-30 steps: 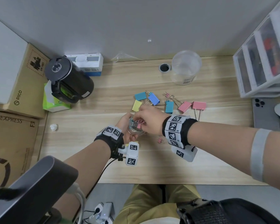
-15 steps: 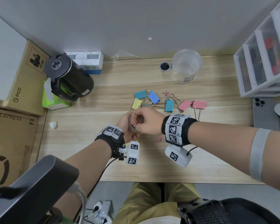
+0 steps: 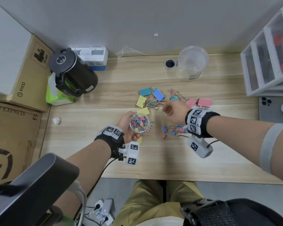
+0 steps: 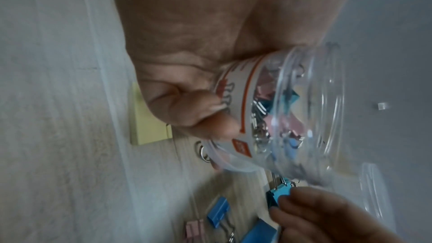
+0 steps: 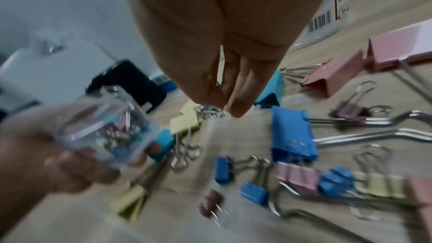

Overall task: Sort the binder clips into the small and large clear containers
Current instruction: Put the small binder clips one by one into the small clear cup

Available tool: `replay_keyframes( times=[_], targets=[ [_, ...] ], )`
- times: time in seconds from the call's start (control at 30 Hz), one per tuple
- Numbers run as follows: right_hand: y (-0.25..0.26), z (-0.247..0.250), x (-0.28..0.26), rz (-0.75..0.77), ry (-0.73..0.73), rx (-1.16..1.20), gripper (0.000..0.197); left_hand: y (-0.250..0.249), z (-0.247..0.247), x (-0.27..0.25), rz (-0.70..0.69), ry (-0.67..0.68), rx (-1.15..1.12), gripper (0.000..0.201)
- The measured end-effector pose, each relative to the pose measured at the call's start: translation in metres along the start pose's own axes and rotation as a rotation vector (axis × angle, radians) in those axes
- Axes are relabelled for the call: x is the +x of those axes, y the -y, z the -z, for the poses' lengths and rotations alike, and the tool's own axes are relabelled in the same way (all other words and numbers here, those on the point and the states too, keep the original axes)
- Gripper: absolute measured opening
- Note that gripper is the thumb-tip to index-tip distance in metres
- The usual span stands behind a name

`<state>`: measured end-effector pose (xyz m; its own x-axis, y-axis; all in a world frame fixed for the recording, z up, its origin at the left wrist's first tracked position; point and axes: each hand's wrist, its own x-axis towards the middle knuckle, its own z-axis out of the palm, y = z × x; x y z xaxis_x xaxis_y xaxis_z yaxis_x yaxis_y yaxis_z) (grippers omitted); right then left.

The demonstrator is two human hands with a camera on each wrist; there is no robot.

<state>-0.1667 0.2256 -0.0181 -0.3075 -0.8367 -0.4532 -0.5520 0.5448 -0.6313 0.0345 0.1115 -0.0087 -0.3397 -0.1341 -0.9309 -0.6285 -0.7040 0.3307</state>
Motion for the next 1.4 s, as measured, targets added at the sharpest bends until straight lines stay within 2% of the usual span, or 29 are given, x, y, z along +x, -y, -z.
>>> replay_keyframes(
  times=[0.07, 0.13, 0.2, 0.27, 0.37, 0.53, 0.6, 0.8, 1.4],
  targets=[
    [-0.009, -0.007, -0.005, -0.020, 0.122, -0.218, 0.029, 0.003, 0.001, 0.000, 0.001, 0.002, 0.004, 0.049],
    [-0.010, -0.015, -0.010, -0.011, 0.207, -0.340, 0.046, 0.005, 0.002, 0.000, 0.000, 0.002, 0.010, 0.049],
    [-0.009, -0.026, -0.015, 0.017, 0.241, -0.405, 0.065, 0.007, 0.003, 0.000, -0.001, 0.007, 0.017, 0.049],
    [-0.011, -0.038, -0.018, 0.023, 0.220, -0.449, 0.069, 0.008, 0.002, 0.000, 0.001, 0.012, 0.021, 0.049],
    [-0.012, -0.054, -0.023, 0.023, 0.181, -0.468, 0.060, 0.009, 0.002, -0.001, 0.001, 0.022, 0.024, 0.049],
    [-0.010, -0.067, -0.025, 0.056, 0.182, -0.492, 0.030, 0.011, 0.003, 0.000, 0.003, 0.027, 0.021, 0.046],
    [-0.009, -0.069, -0.024, 0.065, 0.175, -0.475, 0.026, 0.012, 0.004, 0.001, 0.004, 0.018, 0.024, 0.047],
    [-0.013, -0.069, -0.024, 0.089, 0.158, -0.421, 0.020, 0.012, 0.004, 0.000, 0.010, 0.032, 0.032, 0.048],
    [-0.016, -0.062, -0.025, 0.128, 0.215, -0.386, 0.021, 0.008, 0.001, 0.005, 0.023, 0.024, 0.030, 0.045]
  ],
)
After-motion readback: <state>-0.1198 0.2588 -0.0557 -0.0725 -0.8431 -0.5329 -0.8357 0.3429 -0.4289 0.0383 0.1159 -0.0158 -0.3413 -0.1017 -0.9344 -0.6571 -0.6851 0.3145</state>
